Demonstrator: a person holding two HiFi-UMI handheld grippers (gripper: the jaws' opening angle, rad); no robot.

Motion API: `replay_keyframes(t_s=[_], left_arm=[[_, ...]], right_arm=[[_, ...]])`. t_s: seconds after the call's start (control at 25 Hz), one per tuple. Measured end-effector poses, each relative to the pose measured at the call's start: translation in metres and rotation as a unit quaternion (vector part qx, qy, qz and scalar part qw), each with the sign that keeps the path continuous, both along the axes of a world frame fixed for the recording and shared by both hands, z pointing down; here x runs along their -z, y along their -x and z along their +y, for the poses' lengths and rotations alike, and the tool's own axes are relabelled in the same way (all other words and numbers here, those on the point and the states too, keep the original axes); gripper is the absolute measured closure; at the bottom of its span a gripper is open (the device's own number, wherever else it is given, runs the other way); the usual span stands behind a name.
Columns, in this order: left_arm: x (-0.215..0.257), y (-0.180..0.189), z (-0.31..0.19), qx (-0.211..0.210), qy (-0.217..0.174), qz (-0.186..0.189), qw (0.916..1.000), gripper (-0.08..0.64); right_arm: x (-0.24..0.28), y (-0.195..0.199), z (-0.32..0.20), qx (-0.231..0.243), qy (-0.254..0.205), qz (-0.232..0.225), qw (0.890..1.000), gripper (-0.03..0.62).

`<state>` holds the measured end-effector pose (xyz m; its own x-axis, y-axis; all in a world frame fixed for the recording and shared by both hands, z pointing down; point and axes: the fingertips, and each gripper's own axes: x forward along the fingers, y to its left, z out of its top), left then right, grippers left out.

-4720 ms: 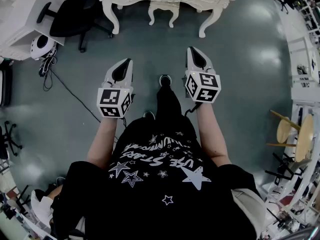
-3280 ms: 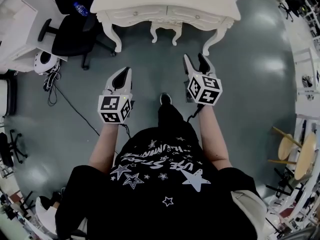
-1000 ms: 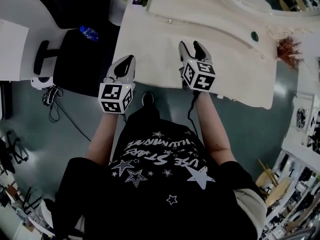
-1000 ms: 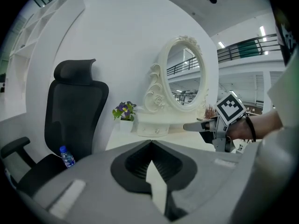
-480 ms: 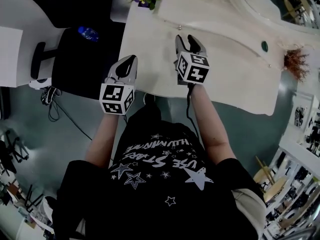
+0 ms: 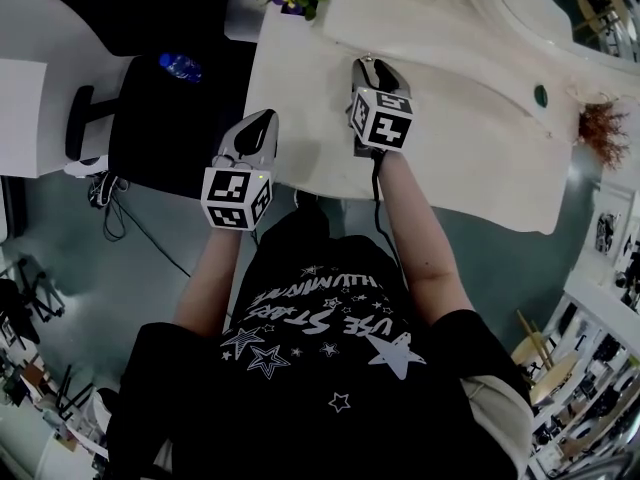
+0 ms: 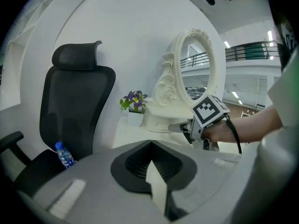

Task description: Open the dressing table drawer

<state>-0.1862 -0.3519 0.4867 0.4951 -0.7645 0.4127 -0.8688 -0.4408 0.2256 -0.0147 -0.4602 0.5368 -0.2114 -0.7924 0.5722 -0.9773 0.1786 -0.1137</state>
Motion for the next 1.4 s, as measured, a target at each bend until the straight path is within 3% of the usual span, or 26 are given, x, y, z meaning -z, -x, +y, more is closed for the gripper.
replay_keyframes(t_s=[0.4, 1.4], left_arm=[[0.000, 0.005, -0.002, 0.013, 0.001, 0.000, 0.9999, 0.558], [0.005, 0.013, 0.020, 0.024, -0.004, 0.003, 0.9997, 0.558]], right_arm=[[-0.009, 0.001, -0.011, -0.010, 0.008, 0.012, 1.000, 0.471], [-0.009, 0.004, 0.020, 0.002, 0.014, 0.013, 1.000, 0.474]])
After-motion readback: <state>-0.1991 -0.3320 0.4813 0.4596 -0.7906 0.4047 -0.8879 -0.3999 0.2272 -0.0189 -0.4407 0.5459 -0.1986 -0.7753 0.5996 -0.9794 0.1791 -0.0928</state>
